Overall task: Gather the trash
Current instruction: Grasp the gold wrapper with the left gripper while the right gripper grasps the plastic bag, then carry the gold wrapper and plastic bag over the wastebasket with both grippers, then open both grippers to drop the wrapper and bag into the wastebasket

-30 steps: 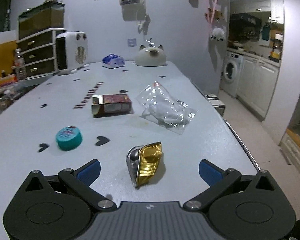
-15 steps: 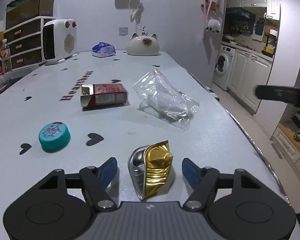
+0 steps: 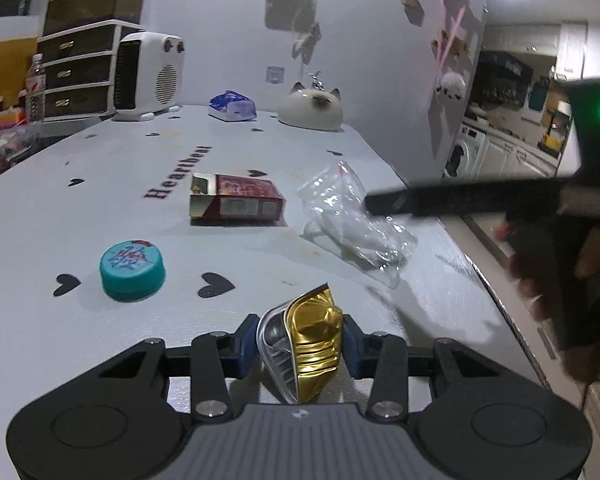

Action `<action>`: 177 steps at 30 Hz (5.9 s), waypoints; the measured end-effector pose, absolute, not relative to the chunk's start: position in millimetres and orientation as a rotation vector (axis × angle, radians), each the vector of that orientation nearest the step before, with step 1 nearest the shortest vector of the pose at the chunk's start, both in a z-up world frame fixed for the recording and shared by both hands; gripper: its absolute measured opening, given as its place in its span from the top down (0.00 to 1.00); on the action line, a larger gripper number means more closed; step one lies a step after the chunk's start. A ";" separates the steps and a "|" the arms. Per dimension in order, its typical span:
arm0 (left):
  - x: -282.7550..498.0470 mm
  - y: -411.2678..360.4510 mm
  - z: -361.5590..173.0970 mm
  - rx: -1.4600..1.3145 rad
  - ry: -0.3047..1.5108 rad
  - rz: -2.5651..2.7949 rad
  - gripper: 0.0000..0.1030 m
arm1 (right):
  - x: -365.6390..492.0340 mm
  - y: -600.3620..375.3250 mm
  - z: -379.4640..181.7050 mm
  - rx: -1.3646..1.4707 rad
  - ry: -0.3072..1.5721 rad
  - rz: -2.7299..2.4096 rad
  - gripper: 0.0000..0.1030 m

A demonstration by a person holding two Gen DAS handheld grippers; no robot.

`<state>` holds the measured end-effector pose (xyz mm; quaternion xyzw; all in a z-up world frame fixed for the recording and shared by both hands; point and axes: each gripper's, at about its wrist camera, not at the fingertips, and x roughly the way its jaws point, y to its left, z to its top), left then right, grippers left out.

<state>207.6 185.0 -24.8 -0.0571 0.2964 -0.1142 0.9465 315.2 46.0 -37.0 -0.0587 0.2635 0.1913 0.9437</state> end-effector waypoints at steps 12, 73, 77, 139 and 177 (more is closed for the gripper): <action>205.8 192.6 -25.8 -0.141 0.606 -0.207 0.58 | 323.9 36.2 -67.8 -0.297 0.606 0.156 0.00; 144.7 136.0 -0.6 -0.246 0.504 -0.271 0.58 | 178.3 -24.8 22.5 -0.001 0.713 0.525 0.91; 136.3 117.8 3.6 -0.211 0.509 -0.292 0.58 | 171.0 -29.3 22.5 -0.008 0.690 0.524 0.91; 188.8 -180.3 -194.7 -0.090 0.982 -0.434 0.58 | 96.2 -362.8 -220.7 0.373 0.851 -0.005 0.94; 305.2 -140.1 -402.2 -0.109 1.368 -0.125 0.22 | 249.0 -327.0 -464.5 0.573 1.125 -0.008 0.41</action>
